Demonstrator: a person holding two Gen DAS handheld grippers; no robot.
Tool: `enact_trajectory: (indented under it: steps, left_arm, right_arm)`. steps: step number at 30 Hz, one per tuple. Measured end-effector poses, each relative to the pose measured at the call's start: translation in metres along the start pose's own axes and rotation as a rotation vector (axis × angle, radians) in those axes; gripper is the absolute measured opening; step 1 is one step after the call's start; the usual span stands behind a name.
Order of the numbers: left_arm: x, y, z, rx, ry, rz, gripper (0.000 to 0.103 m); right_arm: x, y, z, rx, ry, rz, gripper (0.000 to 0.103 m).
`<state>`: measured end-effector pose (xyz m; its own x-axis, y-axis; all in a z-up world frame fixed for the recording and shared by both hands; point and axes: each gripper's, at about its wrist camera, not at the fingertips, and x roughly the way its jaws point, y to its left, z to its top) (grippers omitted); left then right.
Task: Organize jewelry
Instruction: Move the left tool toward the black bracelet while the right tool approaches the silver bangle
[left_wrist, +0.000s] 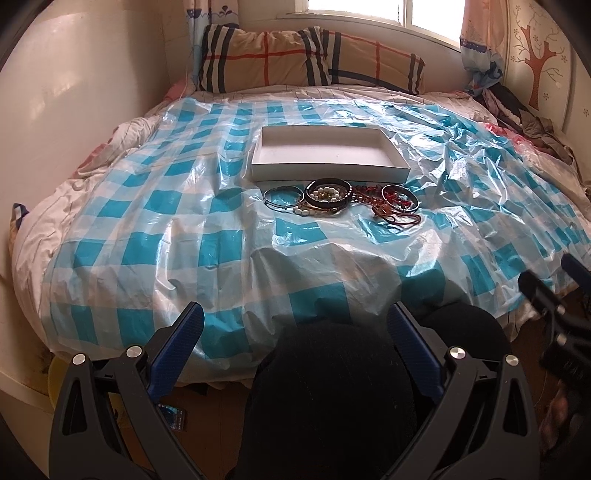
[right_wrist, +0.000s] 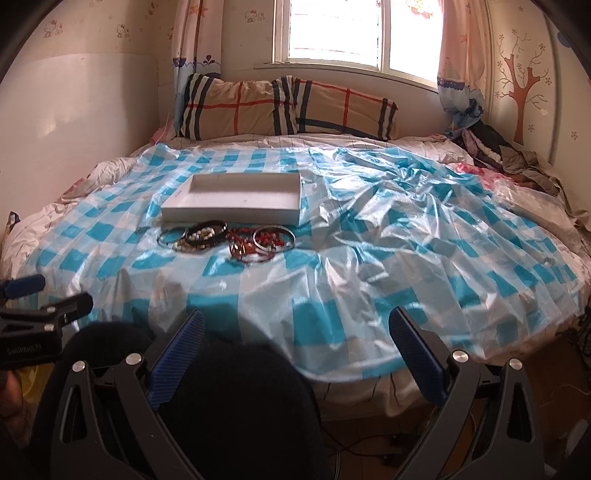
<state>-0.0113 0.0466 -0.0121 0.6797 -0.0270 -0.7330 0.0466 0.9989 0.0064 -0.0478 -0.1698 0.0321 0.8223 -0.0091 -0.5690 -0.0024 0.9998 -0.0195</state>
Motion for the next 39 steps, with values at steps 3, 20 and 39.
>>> enact_trajectory:
  steps: [3,20,39]
  left_arm:
    - [0.006,0.015,0.010,0.011,-0.011,0.022,0.095]
    - [0.122,0.021,0.120,0.105,0.019,-0.132,0.069]
    - [0.231,-0.031,0.164,0.279,0.147,-0.209,0.000]
  right_arm:
    - [0.016,-0.003,0.023,-0.023,-0.022,0.011,0.096]
    - [0.179,-0.003,0.066,-0.120,0.183,0.100,0.095]
    - [0.274,-0.008,0.061,-0.114,0.385,0.242,0.006]
